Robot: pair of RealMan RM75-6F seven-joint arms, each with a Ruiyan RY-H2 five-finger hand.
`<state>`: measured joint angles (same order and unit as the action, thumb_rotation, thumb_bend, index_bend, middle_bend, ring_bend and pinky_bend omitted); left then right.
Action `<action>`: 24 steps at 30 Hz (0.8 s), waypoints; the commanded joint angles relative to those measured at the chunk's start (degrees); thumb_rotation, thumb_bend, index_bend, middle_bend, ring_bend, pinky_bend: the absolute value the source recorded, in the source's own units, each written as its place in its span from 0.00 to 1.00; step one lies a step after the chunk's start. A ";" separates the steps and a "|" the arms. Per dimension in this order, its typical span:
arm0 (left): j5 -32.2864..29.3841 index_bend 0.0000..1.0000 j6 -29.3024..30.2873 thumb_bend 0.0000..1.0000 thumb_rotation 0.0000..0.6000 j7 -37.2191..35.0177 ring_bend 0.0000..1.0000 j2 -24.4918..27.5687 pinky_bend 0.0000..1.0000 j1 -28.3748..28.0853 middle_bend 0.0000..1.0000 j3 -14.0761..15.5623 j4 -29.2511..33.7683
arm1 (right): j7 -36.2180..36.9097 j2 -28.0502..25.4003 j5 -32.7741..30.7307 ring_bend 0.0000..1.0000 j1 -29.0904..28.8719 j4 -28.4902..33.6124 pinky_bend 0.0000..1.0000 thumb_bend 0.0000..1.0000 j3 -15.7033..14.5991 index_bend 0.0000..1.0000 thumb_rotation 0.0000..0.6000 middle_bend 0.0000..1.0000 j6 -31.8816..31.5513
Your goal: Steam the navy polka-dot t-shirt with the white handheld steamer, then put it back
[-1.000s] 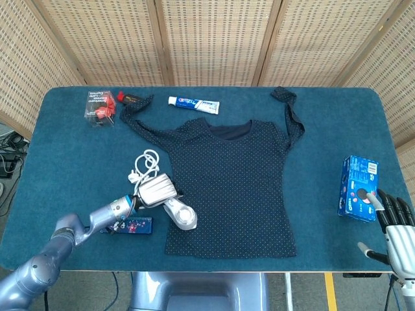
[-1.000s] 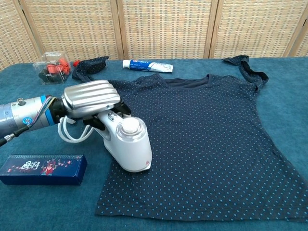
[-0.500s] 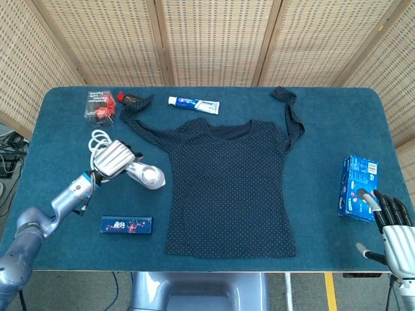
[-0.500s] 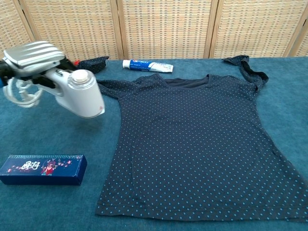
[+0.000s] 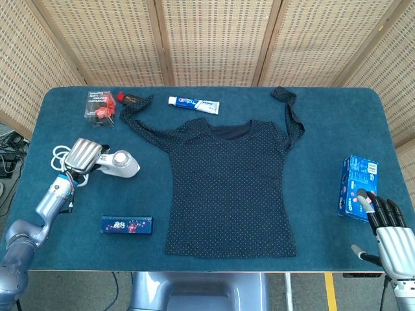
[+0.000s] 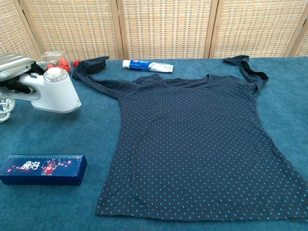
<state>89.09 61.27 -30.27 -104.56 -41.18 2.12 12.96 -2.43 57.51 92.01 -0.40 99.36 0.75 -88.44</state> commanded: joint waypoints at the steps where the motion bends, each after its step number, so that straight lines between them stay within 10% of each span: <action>1: -0.66 1.00 -0.88 0.73 1.00 -0.20 0.77 -1.02 0.84 -0.91 0.87 -0.83 -0.54 | 0.01 0.01 -0.02 0.00 -0.06 0.01 0.00 0.00 -0.05 0.03 1.00 0.00 0.16; 6: -2.40 1.00 -2.47 0.70 1.00 -0.66 0.76 -3.27 0.82 -3.05 0.87 -2.98 -0.58 | 0.11 -0.04 0.02 0.00 -0.05 0.06 0.00 0.00 -0.09 0.03 1.00 0.00 0.16; 9: -2.46 0.91 -3.82 0.38 1.00 -0.13 0.67 -4.53 0.71 -3.84 0.73 -3.11 -0.96 | 0.17 -0.08 0.04 0.00 0.01 0.02 0.00 0.00 -0.10 0.03 1.00 0.00 0.03; 12: -1.92 0.58 -6.61 0.03 1.00 0.50 0.39 -4.97 0.49 -4.27 0.33 -2.38 -0.87 | 0.40 -0.14 0.10 0.00 -0.02 -0.04 0.00 0.00 -0.14 0.03 1.00 0.00 0.06; 14: -1.66 0.33 -9.02 0.00 1.00 0.68 0.17 -4.65 0.31 -4.57 0.07 -1.93 -0.29 | 0.57 -0.18 0.01 0.00 -0.03 -0.11 0.00 0.00 -0.10 0.03 1.00 0.00 0.07; 17: -1.44 0.08 -11.69 0.00 1.00 1.24 0.02 -3.65 0.16 -5.02 0.00 -1.52 1.31 | 0.93 -0.29 -0.06 0.00 -0.07 -0.23 0.00 0.00 -0.09 0.03 1.00 0.00 0.13; 24: -1.48 0.00 -10.86 0.00 1.00 2.91 0.00 1.04 0.02 -4.13 0.00 -1.52 8.52 | 1.00 -0.49 0.13 0.00 0.17 -0.07 0.00 0.00 -0.08 0.03 1.00 0.00 -0.45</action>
<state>87.61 49.71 -28.25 -105.34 -45.82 0.57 19.11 -1.40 57.03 92.12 -0.25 99.27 0.68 -88.86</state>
